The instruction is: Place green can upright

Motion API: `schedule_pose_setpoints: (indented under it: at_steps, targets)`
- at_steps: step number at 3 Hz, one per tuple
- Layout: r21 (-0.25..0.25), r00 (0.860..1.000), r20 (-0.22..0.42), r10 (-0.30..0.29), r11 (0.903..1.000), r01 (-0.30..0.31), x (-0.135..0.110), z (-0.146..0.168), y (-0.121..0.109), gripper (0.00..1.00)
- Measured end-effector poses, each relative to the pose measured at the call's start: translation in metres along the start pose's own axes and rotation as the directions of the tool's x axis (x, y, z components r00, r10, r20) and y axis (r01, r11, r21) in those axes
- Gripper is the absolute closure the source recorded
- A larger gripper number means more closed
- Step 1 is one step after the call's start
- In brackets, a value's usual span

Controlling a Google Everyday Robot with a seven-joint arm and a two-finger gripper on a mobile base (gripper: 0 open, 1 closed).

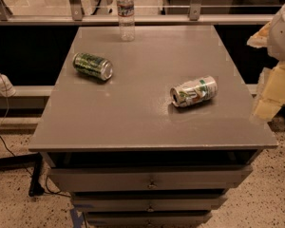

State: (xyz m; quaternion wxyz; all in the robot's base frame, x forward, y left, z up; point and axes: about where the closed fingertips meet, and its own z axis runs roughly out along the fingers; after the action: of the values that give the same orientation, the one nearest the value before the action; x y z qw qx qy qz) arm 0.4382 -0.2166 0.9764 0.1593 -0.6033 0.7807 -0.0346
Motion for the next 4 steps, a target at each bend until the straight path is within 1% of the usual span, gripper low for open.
schedule_pose_setpoints:
  at_steps: [1,2,3,4]
  targets:
    - [0.000,1.000,0.000,0.000,1.0000,0.000,0.000,0.000,0.000,0.00]
    - [0.001,0.999,0.037,-0.037,0.9993,0.037,-0.027,0.013,-0.003,0.00]
    - [0.024,0.995,0.089,-0.054,0.9984,0.052,-0.074,0.034,-0.017,0.00]
    - [0.041,0.989,0.140,-0.043,0.9984,0.038,-0.125,0.052,-0.034,0.00]
